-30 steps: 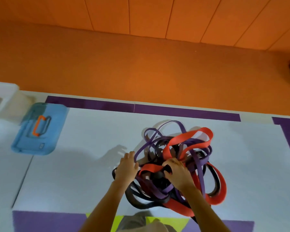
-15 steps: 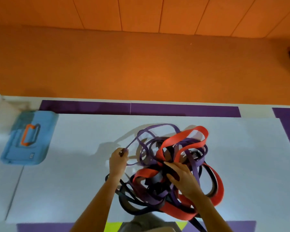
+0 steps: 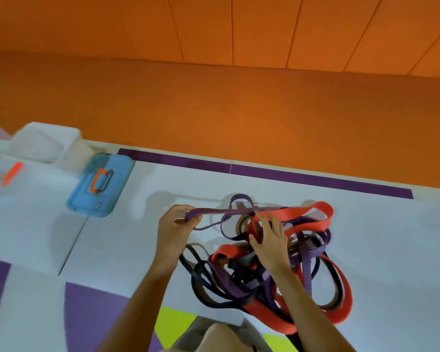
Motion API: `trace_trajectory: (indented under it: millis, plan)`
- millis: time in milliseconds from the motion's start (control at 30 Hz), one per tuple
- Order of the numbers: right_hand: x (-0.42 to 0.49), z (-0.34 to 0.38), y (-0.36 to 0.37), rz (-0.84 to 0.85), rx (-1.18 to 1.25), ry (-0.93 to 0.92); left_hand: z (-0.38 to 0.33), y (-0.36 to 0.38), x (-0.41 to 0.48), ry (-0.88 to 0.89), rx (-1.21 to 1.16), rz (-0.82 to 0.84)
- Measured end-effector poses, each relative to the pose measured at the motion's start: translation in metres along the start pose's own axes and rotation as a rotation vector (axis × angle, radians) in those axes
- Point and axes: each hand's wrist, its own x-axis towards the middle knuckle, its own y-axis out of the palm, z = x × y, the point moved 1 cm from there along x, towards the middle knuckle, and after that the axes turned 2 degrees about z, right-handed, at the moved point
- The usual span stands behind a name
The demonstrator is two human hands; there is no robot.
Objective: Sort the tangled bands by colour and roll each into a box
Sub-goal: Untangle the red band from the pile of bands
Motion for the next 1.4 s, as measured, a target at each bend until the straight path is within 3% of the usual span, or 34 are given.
trace_trajectory:
  millis: [133,267,433,567,633,733,800,900,1033,1167,1267,1400]
  plan:
    - [-0.009,-0.029,0.001,0.194,-0.043,0.295,-0.001,-0.024,-0.002,-0.005,-0.18,-0.179]
    - [-0.009,-0.033,0.005,0.211,0.029,0.29,0.014,-0.039,0.006,-0.079,-0.047,-0.148]
    - [-0.009,-0.02,0.009,0.153,0.136,0.323,0.04,-0.016,0.014,-0.196,0.13,0.143]
    - [-0.01,-0.015,0.009,0.095,0.15,0.363,0.074,0.011,0.007,-0.035,0.539,0.307]
    - [-0.01,-0.006,0.009,-0.031,0.166,0.392,0.086,0.026,-0.001,0.07,0.639,0.414]
    - [-0.009,0.008,0.007,-0.231,0.292,0.394,0.095,0.053,-0.005,0.059,0.526,0.805]
    - [-0.008,0.017,0.001,-0.308,0.413,0.388,0.103,0.069,-0.004,0.058,0.632,0.964]
    - [-0.009,0.019,-0.016,-0.432,0.588,0.384,0.115,0.08,-0.003,0.187,0.859,0.848]
    - [-0.029,0.007,-0.041,-0.591,0.779,0.439,0.123,0.081,0.0,0.307,0.703,0.712]
    - [-0.052,-0.015,-0.051,-0.691,0.904,0.545,0.111,0.067,0.015,0.064,0.3,0.598]
    - [-0.063,-0.026,-0.05,-0.684,0.955,0.615,0.103,0.053,0.022,0.001,0.145,0.539]
    - [-0.068,-0.025,-0.042,-0.604,0.789,0.573,0.094,0.038,0.028,-0.129,-0.126,0.491]
